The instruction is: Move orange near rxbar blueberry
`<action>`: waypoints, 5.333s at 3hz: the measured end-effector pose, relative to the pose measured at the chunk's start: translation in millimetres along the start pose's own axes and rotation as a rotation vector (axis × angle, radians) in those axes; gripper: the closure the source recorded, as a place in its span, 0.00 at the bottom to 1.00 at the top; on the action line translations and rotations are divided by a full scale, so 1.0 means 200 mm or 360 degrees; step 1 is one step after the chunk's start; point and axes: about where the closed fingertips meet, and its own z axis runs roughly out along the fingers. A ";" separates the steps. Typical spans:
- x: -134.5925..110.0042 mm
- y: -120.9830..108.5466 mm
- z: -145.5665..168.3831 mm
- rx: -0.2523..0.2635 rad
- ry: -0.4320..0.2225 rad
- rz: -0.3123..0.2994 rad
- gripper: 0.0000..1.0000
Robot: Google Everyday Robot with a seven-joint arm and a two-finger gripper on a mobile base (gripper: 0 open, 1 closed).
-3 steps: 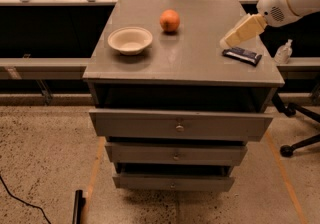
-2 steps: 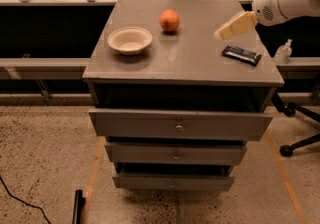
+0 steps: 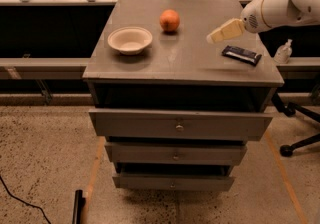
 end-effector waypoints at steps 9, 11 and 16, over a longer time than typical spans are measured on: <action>-0.46 0.12 1.05 -0.0174 -0.0437 -0.0009 0.14; -0.41 0.10 1.08 -0.0200 -0.0402 0.0003 0.62; -0.15 0.04 0.11 0.0081 -0.0287 0.0113 1.00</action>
Offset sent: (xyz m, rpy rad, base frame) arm 0.0558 0.0500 0.0048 0.2560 -0.0548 -0.0996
